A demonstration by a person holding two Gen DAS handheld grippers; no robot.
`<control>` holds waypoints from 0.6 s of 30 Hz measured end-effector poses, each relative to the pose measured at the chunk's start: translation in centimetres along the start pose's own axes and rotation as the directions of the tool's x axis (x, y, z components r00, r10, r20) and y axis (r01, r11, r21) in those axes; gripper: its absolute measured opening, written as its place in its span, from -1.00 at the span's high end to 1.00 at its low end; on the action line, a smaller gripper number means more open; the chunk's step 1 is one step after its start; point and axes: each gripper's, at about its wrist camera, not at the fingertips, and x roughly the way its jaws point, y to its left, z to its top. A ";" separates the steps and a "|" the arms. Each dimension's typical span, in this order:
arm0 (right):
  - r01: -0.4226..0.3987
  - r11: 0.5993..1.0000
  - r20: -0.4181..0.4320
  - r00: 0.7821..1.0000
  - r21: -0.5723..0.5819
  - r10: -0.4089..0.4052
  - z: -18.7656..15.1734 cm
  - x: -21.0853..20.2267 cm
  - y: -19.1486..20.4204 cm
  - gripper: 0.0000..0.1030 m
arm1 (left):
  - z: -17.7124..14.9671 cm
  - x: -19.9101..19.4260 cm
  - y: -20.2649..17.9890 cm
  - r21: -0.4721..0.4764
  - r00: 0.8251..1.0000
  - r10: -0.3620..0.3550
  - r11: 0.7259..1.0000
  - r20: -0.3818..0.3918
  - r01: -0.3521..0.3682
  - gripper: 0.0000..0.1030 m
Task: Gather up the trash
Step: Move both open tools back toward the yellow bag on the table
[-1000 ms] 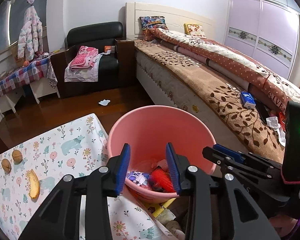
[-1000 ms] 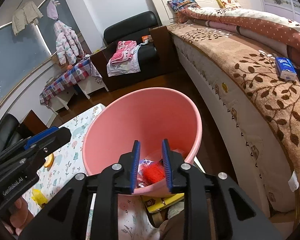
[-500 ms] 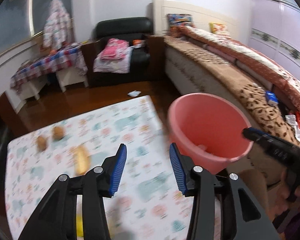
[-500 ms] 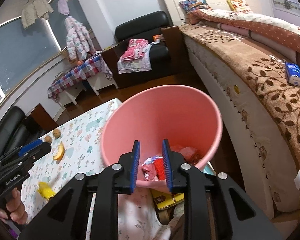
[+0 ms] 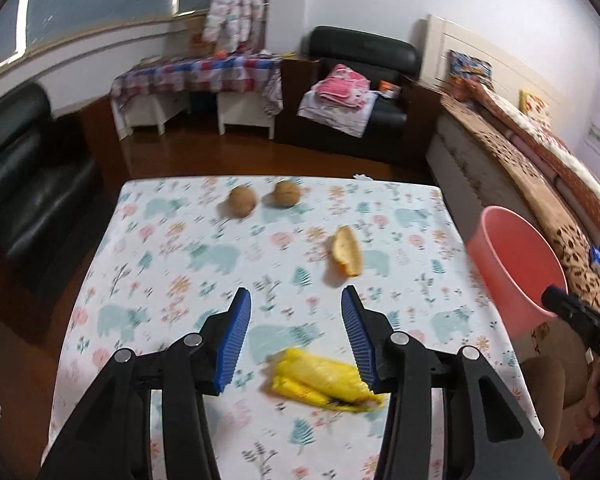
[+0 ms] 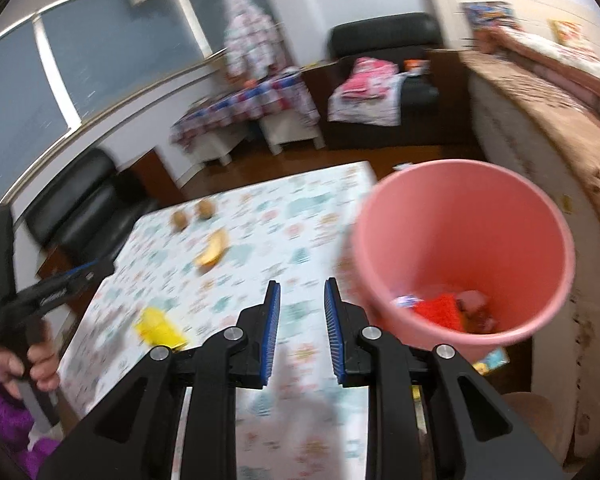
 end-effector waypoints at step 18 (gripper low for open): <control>-0.242 0.875 -0.303 0.946 -0.420 0.116 -3.4 8.0 14.9 0.30 | -2.3 1.1 5.4 -0.122 0.999 -0.023 0.992 -0.030 0.020 0.10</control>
